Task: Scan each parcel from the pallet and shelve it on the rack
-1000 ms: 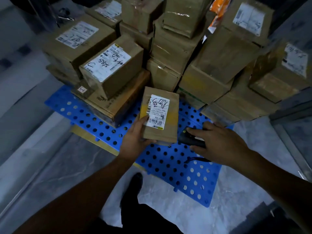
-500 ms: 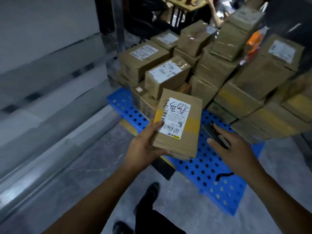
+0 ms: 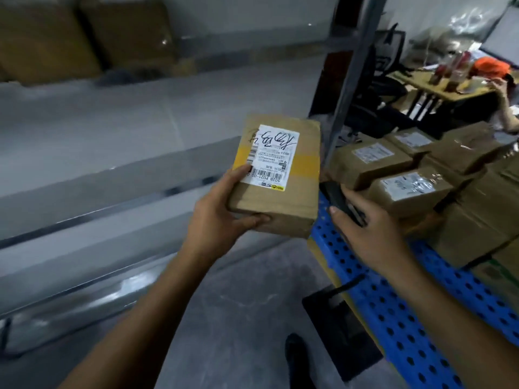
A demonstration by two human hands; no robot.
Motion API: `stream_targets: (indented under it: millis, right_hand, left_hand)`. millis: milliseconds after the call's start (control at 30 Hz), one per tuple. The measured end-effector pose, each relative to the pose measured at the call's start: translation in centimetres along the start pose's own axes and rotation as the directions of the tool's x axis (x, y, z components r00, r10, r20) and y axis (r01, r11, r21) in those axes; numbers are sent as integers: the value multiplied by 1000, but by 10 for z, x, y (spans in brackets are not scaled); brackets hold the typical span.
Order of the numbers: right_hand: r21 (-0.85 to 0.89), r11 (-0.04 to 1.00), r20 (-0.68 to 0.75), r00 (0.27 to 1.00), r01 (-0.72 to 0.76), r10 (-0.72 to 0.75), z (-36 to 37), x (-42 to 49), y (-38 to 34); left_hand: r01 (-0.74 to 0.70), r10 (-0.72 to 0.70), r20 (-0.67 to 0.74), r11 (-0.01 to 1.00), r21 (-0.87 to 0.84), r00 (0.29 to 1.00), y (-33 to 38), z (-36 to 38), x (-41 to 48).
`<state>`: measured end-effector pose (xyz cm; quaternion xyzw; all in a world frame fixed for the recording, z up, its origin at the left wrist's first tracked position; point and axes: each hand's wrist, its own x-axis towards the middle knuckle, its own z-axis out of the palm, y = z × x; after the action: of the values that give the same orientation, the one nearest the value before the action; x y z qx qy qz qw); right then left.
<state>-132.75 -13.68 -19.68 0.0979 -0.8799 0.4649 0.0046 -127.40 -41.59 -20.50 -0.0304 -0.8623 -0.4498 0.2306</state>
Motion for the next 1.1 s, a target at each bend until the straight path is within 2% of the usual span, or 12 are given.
stream_targets:
  millis: [167, 300, 567, 767, 833, 933, 1000, 1100]
  right_hand:
    - [-20, 985, 4, 985, 173, -173, 9, 82, -55]
    - [48, 951, 58, 950, 304, -306, 5, 157, -93]
    - [79, 921, 253, 886, 382, -389, 2, 311, -135]
    - [137, 891, 279, 846, 434, -455, 28, 385, -149]
    - [214, 888, 282, 844, 407, -455, 42, 399, -153]
    - [286, 889, 269, 860, 359, -434, 58, 411, -162]
    - [264, 895, 262, 867, 359, -424, 62, 420, -171]
    - [245, 901, 263, 870, 358, -417, 64, 431, -185]
  left_hand:
    - [33, -25, -159, 998, 48, 987, 10, -45, 51]
    - [73, -31, -296, 989, 132, 955, 15, -59, 102]
    - [149, -32, -470, 965, 214, 882, 5, -51, 220]
    - [243, 70, -634, 887, 393, 770, -19, -32, 275]
    - [246, 186, -623, 805, 541, 760, -25, -25, 284]
    - [220, 303, -477, 606, 764, 825, -31, -22, 297]
    - [238, 278, -451, 561, 793, 848, -32, -26, 310]
    - [303, 168, -467, 567, 766, 868, -32, -35, 331]
